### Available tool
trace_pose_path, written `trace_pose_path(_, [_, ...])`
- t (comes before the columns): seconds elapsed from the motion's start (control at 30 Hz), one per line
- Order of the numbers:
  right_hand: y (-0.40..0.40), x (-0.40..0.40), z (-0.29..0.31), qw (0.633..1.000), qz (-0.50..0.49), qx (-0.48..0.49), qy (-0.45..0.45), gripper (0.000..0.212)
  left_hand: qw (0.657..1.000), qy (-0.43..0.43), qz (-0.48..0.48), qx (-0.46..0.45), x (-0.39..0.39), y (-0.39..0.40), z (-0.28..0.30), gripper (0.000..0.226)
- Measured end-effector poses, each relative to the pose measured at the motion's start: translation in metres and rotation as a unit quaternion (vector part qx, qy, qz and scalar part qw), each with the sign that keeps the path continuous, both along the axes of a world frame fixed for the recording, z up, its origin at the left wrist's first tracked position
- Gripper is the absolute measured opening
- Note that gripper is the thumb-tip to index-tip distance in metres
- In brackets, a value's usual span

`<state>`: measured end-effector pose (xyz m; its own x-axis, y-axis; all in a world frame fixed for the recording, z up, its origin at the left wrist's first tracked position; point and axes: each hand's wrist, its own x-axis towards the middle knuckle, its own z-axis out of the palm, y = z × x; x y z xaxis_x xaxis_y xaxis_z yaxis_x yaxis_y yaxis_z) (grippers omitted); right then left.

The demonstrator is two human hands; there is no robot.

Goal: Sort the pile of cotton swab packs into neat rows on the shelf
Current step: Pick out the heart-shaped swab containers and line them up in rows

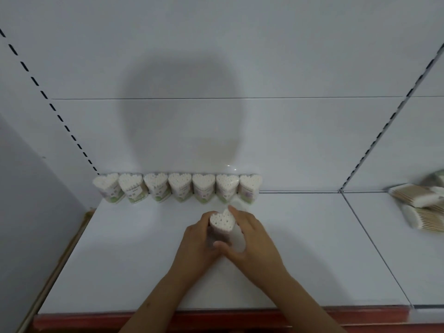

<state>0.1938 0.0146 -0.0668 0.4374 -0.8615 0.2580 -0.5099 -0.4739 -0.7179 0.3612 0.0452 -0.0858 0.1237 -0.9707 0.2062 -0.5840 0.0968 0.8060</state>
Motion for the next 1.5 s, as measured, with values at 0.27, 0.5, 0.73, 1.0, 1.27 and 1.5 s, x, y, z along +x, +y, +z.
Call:
trace_pose_path(0.27, [-0.023, -0.038, -0.008, 0.985, -0.158, 0.013, -0.065, 0.064, 0.987, -0.156, -0.046, -0.009, -0.014, -0.020, -0.017, 0.083])
trace_pose_path(0.5, [-0.078, -0.061, 0.016, 0.956, -0.267, 0.021, -0.120, 0.052, 0.960, -0.276, -0.044, -0.023, -0.016, -0.018, -0.025, 0.060])
trace_pose_path(0.73, [-0.111, -0.048, -0.004, 0.968, -0.223, 0.044, -0.103, 0.054, 0.960, -0.276, -0.050, -0.006, -0.016, -0.015, -0.019, 0.061])
trace_pose_path(1.0, [-0.105, -0.057, -0.012, 0.976, -0.203, 0.071, -0.024, 0.074, 0.969, -0.240, -0.059, 0.014, -0.013, -0.013, -0.018, 0.065])
trace_pose_path(1.27, [-0.068, -0.127, 0.027, 0.970, -0.243, 0.017, -0.022, 0.067, 0.986, -0.142, -0.080, 0.024, -0.053, -0.027, 0.004, 0.043])
trace_pose_path(1.5, [-0.038, -0.240, 0.081, 0.941, -0.331, -0.034, -0.055, 0.053, 0.954, -0.081, -0.287, 0.007, -0.208, -0.055, 0.022, 0.035])
